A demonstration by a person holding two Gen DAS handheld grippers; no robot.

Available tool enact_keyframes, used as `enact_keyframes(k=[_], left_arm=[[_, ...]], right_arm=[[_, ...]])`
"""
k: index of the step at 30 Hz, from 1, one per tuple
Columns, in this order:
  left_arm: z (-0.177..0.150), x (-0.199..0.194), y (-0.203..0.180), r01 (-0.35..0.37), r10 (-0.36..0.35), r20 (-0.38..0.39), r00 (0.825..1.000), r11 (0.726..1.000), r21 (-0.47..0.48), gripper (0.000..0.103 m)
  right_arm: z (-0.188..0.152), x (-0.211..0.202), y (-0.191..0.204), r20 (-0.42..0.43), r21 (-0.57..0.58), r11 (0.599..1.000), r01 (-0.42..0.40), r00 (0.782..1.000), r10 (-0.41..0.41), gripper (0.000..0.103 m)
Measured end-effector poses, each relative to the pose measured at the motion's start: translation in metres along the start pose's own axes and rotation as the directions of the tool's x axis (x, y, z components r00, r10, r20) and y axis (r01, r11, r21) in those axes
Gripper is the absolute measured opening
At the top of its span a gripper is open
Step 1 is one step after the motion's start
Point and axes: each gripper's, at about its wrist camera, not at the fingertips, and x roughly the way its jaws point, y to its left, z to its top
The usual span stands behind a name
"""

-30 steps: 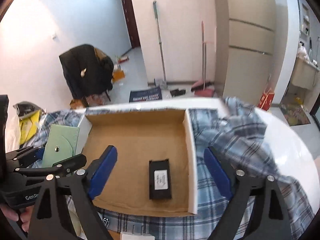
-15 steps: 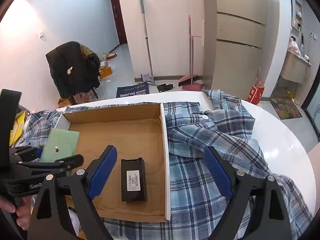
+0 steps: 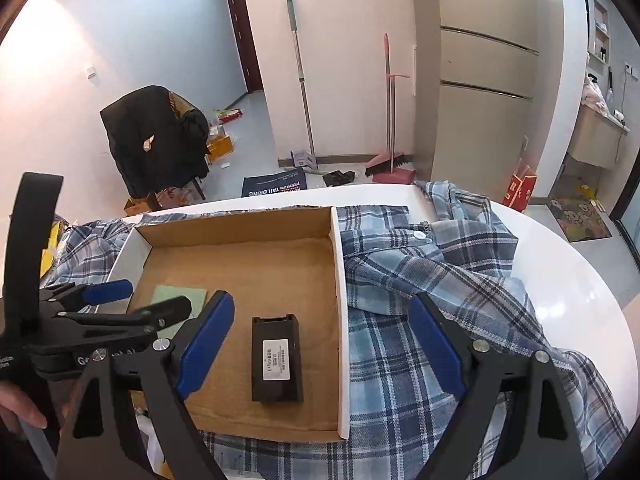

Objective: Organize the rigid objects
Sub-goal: 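Open both grippers to release pouch and block inside the box, withdraw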

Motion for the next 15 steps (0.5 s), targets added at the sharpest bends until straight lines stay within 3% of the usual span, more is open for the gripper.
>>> enact_keyframes(k=[3, 6, 8, 11, 15], left_arm=[[0.0, -0.013, 0.008, 0.011, -0.009, 0.051, 0.999, 0.999, -0.034, 0.089], [-0.001, -0.042, 0.009, 0.002, -0.001, 0.193, 0.981, 1.0, -0.007, 0.089], [-0.007, -0.068, 0.009, -0.006, -0.002, 0.318, 0.948, 1.0, 0.024, 0.089], [-0.022, -0.109, 0.011, -0.02, -0.011, 0.469, 0.883, 0.998, 0.061, 0.089], [-0.044, -0.151, 0.013, -0.054, 0.014, 0.545, 0.839, 0.997, 0.057, 0.089]], right_arm=[[0.001, -0.003, 0.002, 0.013, -0.006, 1.0, -0.004, 1.0, 0.004, 0.088], [0.002, -0.007, 0.005, 0.022, -0.009, 1.0, -0.011, 1.0, 0.011, 0.088], [0.003, -0.011, 0.009, 0.023, -0.016, 0.999, -0.03, 0.999, 0.03, 0.088], [0.003, -0.024, 0.017, 0.046, -0.036, 0.998, -0.042, 0.998, 0.044, 0.088], [0.002, -0.051, 0.029, 0.097, -0.066, 0.997, -0.041, 0.994, 0.047, 0.09]])
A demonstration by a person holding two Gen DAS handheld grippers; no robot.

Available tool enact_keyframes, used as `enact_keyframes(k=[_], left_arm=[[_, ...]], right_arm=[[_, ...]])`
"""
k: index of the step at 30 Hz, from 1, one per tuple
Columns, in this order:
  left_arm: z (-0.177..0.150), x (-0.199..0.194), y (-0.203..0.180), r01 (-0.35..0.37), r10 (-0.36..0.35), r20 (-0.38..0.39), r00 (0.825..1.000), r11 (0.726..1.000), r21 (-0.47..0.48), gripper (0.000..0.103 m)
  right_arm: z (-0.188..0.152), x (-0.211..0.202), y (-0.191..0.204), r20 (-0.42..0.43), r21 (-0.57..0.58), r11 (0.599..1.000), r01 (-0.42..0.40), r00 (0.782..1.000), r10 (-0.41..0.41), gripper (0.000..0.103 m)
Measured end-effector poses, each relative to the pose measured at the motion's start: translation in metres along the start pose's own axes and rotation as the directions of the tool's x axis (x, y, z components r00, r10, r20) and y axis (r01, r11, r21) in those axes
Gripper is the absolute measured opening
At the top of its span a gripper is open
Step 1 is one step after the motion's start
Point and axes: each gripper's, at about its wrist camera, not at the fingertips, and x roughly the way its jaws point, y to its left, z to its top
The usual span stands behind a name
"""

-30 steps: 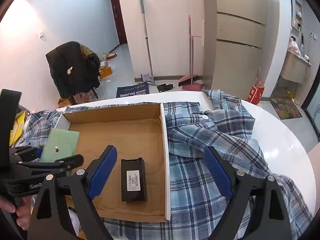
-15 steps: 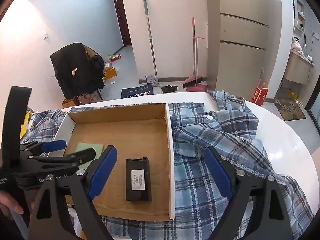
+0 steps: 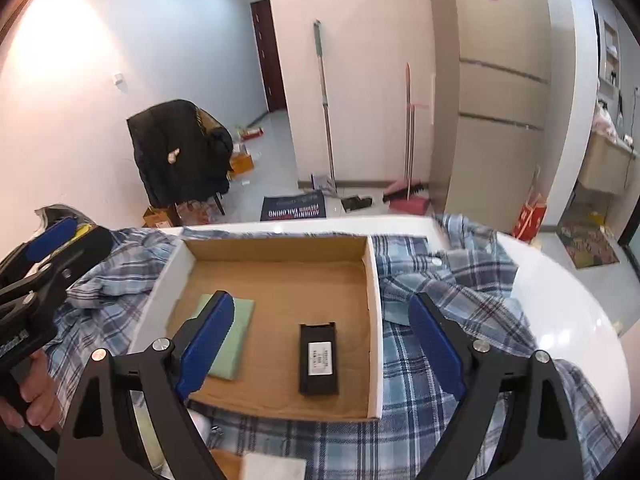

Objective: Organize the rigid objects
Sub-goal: 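Open both grippers to release pouch and block inside the box, withdraw, then lower the left gripper onto the round cream tin and close it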

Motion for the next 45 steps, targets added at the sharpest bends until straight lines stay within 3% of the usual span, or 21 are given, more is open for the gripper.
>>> enact_keyframes(k=[4, 6, 7, 8, 10, 13, 18, 25, 32, 38, 42, 45], left_arm=[[-0.004, -0.05, 0.003, 0.026, -0.023, 0.105, 0.994, 0.999, -0.025, 0.089], [-0.009, -0.075, -0.006, 0.042, -0.052, 0.185, 0.981, 0.998, 0.054, 0.092], [-0.011, -0.086, -0.011, 0.028, -0.049, 0.213, 0.976, 0.995, 0.098, 0.102], [-0.014, -0.097, -0.015, -0.012, -0.017, 0.242, 0.97, 0.993, 0.119, 0.103], [-0.019, -0.117, -0.019, -0.047, 0.015, 0.279, 0.96, 0.993, 0.107, 0.103], [-0.027, -0.142, -0.015, 0.011, -0.025, 0.299, 0.954, 0.999, 0.05, 0.103], [-0.043, -0.168, -0.017, 0.032, -0.027, 0.271, 0.962, 0.999, -0.013, 0.103], [-0.08, -0.186, -0.032, 0.022, -0.024, 0.264, 0.964, 1.0, 0.011, 0.103], [-0.104, -0.163, -0.01, 0.014, -0.003, 0.199, 0.98, 0.998, -0.056, 0.103], [-0.115, -0.134, 0.013, -0.026, 0.036, 0.083, 0.996, 0.992, -0.123, 0.103], [-0.121, -0.129, 0.011, -0.098, 0.105, 0.069, 0.992, 0.99, -0.104, 0.103], [-0.125, -0.127, 0.004, -0.07, 0.074, 0.059, 0.996, 0.995, -0.069, 0.103]], right_arm=[[0.0, -0.039, 0.014, 0.075, -0.04, 0.999, -0.004, 0.997, 0.007, 0.099], [-0.002, -0.059, 0.019, 0.106, -0.056, 0.998, -0.015, 0.994, 0.021, 0.103], [-0.005, -0.069, 0.019, 0.12, -0.062, 0.998, -0.023, 0.992, 0.031, 0.103], [-0.01, -0.081, 0.02, 0.14, -0.066, 0.997, -0.04, 0.989, 0.049, 0.103], [-0.02, -0.1, 0.023, 0.17, -0.079, 0.995, -0.061, 0.983, 0.074, 0.103], [-0.036, -0.12, 0.026, 0.188, -0.096, 0.993, -0.063, 0.979, 0.08, 0.103], [-0.064, -0.137, 0.028, 0.189, -0.097, 0.99, -0.099, 0.975, 0.116, 0.103], [-0.096, -0.133, 0.026, 0.142, -0.087, 0.993, -0.077, 0.986, 0.089, 0.103], [-0.104, -0.118, 0.022, 0.128, -0.076, 0.994, -0.082, 0.987, 0.092, 0.103], [-0.117, -0.094, 0.017, 0.066, -0.063, 0.994, -0.088, 0.994, 0.092, 0.103], [-0.121, -0.086, 0.009, 0.038, -0.058, 0.994, -0.088, 0.995, 0.09, 0.103], [-0.123, -0.086, 0.001, 0.046, -0.053, 0.997, -0.063, 0.997, 0.066, 0.103]])
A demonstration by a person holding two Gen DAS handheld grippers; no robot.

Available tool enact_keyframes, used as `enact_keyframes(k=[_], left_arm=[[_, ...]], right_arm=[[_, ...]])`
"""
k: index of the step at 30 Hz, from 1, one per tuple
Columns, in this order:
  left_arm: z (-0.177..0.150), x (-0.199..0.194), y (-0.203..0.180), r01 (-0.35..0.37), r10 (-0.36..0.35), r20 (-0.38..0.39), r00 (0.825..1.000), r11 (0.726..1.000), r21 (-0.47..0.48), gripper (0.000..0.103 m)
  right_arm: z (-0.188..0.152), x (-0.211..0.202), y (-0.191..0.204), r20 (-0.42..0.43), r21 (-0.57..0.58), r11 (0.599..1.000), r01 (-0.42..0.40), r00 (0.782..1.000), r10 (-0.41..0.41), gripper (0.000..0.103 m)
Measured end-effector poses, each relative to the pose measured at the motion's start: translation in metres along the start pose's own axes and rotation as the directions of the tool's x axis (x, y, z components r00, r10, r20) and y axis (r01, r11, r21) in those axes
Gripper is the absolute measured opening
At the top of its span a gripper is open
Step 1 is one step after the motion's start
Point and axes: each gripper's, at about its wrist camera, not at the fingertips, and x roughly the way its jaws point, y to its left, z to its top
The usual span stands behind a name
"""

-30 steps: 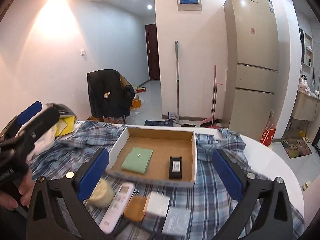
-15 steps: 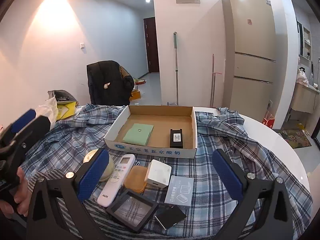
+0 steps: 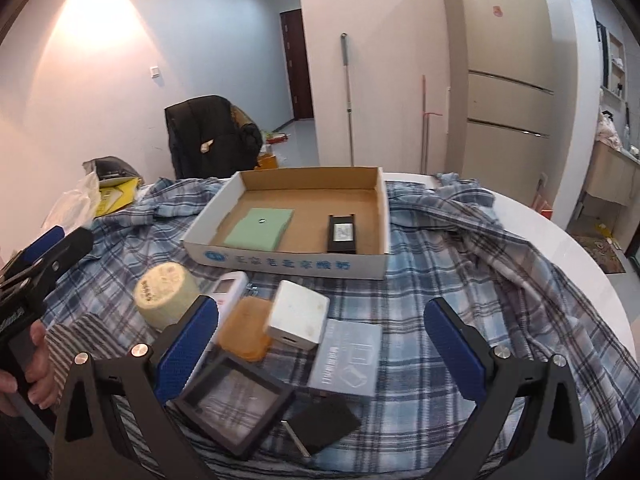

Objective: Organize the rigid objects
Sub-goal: 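Lower the left gripper onto the round cream tin and close it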

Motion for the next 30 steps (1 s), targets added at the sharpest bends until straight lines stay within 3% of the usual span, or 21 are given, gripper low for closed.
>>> enact_keyframes(k=[4, 10, 12, 15, 16, 20, 25, 27, 29, 30], left_arm=[[-0.005, 0.011, -0.007, 0.031, -0.03, -0.052, 0.998, 0.999, 0.022, 0.103], [-0.011, 0.027, -0.018, 0.024, -0.014, -0.14, 0.99, 0.997, 0.076, 0.103], [-0.008, 0.042, -0.017, 0.049, -0.033, -0.247, 0.969, 0.997, 0.057, 0.103], [-0.004, 0.073, -0.014, 0.102, -0.086, -0.419, 0.904, 0.995, 0.015, 0.103], [-0.004, 0.081, -0.014, 0.108, -0.091, -0.447, 0.89, 0.994, 0.012, 0.103], [-0.012, 0.106, -0.015, 0.098, -0.085, -0.478, 0.874, 0.995, 0.003, 0.102], [-0.026, 0.123, -0.014, 0.098, -0.079, -0.527, 0.846, 0.995, 0.009, 0.091], [-0.028, 0.124, -0.014, 0.113, -0.096, -0.524, 0.846, 0.994, -0.001, 0.09], [-0.028, 0.123, -0.013, 0.102, -0.085, -0.521, 0.849, 0.995, 0.004, 0.077], [-0.029, 0.124, -0.012, 0.094, -0.078, -0.52, 0.851, 0.996, 0.006, 0.077]], right_arm=[[0.002, -0.002, -0.008, 0.0, 0.031, 0.999, -0.009, 1.0, 0.009, 0.103], [0.001, -0.001, -0.007, -0.004, 0.011, 1.0, 0.025, 1.0, -0.025, 0.103], [0.0, 0.002, -0.005, -0.011, -0.003, 1.0, 0.029, 1.0, -0.029, 0.103], [-0.001, 0.006, -0.001, -0.026, -0.021, 0.999, 0.04, 0.999, -0.041, 0.103], [-0.002, 0.005, -0.001, -0.027, -0.022, 0.999, 0.036, 0.999, -0.036, 0.103], [-0.003, 0.005, -0.001, -0.031, -0.027, 0.998, 0.058, 0.998, -0.059, 0.103], [-0.004, 0.008, -0.003, -0.052, -0.016, 0.998, 0.06, 0.997, -0.06, 0.103], [-0.004, 0.008, -0.002, -0.059, -0.017, 0.998, 0.053, 0.997, -0.054, 0.103], [-0.005, 0.009, -0.001, -0.063, -0.023, 0.998, 0.055, 0.996, -0.056, 0.103], [-0.005, 0.01, 0.0, -0.067, -0.027, 0.998, 0.057, 0.996, -0.058, 0.103]])
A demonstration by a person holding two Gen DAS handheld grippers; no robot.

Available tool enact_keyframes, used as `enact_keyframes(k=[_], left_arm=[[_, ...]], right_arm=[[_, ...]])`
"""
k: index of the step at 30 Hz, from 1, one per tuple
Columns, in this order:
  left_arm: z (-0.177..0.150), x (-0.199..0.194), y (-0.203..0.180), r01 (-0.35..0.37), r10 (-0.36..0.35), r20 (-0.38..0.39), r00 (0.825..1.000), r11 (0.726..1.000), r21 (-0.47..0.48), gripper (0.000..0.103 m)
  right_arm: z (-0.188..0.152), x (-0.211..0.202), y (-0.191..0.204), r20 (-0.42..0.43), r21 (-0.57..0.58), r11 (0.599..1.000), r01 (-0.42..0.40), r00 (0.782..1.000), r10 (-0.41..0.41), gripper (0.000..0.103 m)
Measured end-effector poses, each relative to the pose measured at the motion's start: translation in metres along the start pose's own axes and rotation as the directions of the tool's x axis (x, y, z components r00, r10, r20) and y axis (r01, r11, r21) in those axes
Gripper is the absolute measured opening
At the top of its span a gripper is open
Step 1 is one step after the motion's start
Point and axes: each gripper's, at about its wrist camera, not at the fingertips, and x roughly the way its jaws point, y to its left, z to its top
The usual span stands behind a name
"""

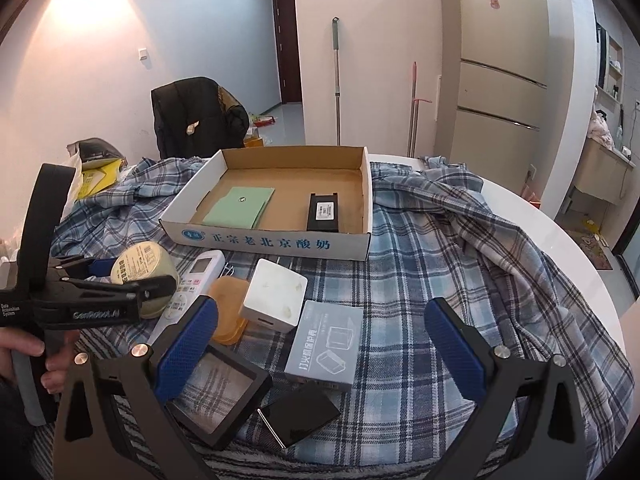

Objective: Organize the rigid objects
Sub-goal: 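Hold the tin in the left gripper while the right gripper grasps the grey card package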

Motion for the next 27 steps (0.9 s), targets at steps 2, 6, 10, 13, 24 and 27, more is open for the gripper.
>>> enact_keyframes(k=[2, 6, 10, 13, 24, 27], left_arm=[[0.0, -0.001, 0.002, 0.007, -0.007, 0.003, 1.0, 1.0, -0.005, 0.077], [0.0, 0.006, 0.001, 0.01, -0.01, -0.027, 1.0, 1.0, 0.001, 0.077], [-0.001, 0.008, 0.004, 0.036, -0.037, -0.026, 0.999, 0.999, -0.014, 0.077], [-0.002, 0.008, 0.001, 0.028, -0.028, -0.02, 0.999, 1.0, -0.005, 0.077], [-0.005, 0.001, 0.006, -0.032, 0.032, 0.009, 0.999, 0.999, -0.03, 0.077], [-0.007, -0.014, 0.012, -0.084, 0.085, 0.062, 0.994, 0.996, -0.03, 0.077]], right_arm=[[-0.001, 0.001, 0.0, -0.007, -0.002, 1.0, 0.0, 1.0, 0.0, 0.103], [-0.001, 0.002, -0.001, -0.013, 0.004, 1.0, 0.003, 1.0, -0.003, 0.103], [-0.001, 0.003, -0.002, -0.019, 0.007, 1.0, 0.007, 1.0, -0.007, 0.103], [-0.001, 0.003, -0.003, -0.018, 0.008, 1.0, 0.009, 1.0, -0.009, 0.103], [0.006, -0.003, -0.027, -0.017, 0.11, 0.993, 0.047, 0.999, -0.045, 0.103], [0.005, 0.003, -0.037, -0.043, 0.157, 0.986, 0.05, 0.998, -0.044, 0.103]])
